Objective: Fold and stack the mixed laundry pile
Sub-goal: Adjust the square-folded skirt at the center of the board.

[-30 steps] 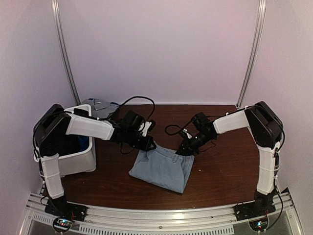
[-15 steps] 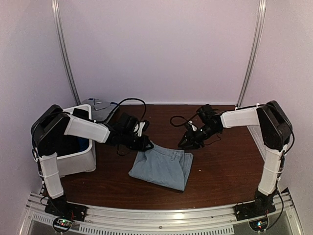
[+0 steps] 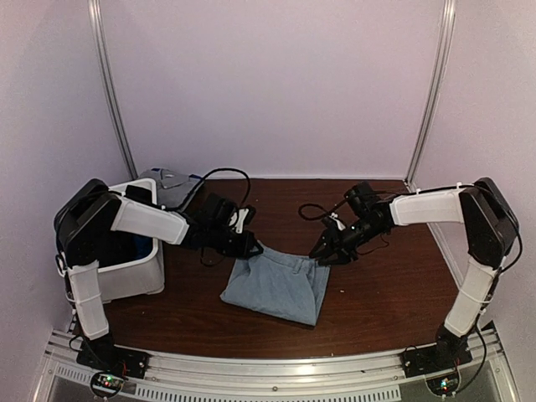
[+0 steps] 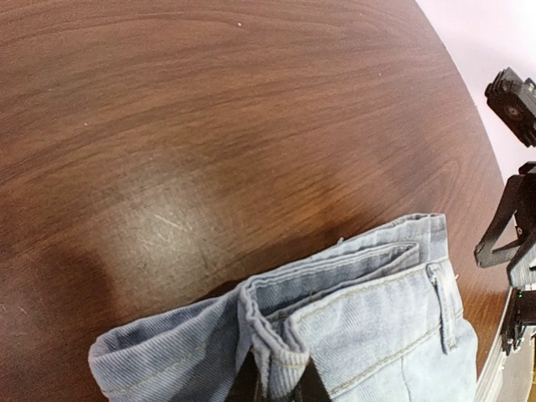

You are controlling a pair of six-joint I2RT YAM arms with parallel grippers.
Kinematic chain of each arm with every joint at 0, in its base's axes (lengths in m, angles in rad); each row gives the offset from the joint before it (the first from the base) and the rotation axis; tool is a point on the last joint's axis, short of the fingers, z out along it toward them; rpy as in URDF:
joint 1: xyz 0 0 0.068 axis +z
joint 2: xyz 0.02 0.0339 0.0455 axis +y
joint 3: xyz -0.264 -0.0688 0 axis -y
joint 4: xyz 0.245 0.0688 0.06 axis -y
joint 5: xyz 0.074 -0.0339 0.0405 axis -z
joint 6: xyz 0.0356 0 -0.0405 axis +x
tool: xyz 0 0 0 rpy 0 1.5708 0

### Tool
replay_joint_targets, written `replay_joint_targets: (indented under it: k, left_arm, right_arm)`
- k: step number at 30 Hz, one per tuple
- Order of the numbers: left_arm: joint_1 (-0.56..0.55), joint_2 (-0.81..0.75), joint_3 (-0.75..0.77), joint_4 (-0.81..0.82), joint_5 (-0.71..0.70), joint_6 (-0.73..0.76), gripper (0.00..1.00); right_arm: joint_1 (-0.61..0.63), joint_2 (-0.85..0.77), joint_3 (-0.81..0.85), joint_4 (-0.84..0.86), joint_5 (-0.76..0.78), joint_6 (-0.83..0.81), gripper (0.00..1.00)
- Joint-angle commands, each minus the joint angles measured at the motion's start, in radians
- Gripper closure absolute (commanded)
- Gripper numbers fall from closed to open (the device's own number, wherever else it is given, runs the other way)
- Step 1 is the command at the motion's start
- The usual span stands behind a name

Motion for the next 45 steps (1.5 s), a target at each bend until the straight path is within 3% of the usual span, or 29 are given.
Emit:
replay_joint_targets:
  k: [1,8,11,21,27,36,45]
  left_arm:
    - [0.017,0.034,-0.006,-0.010,-0.030,0.010,0.97]
    - [0.017,0.034,-0.006,-0.017,-0.032,0.020,0.96]
    - [0.017,0.034,-0.007,-0.015,-0.031,0.020,0.96]
    - [0.017,0.014,-0.019,-0.032,-0.040,0.025,0.90]
    - [0.031,0.006,-0.006,-0.064,-0.083,0.021,0.86]
    - [0.049,0.058,0.046,-0.192,-0.190,0.008,0.84]
    - [0.107,0.056,0.164,-0.288,-0.239,0.067,0.65]
  right_arm:
    - [0.034,0.041,-0.002,0.085,-0.027,0.065,0.60]
    - [0.064,0.110,0.035,0.058,0.012,0.065,0.53]
    - [0.072,0.122,0.040,0.072,0.017,0.075,0.55]
    - [0.077,0.056,0.104,0.099,0.098,0.020,1.00]
    - [0.076,0.042,0.114,0.092,0.168,-0.078,1.00]
    - [0.062,0.216,0.162,0.004,0.408,-0.176,1.00]
    - [0.022,0.241,0.289,-0.033,0.419,-0.203,0.97]
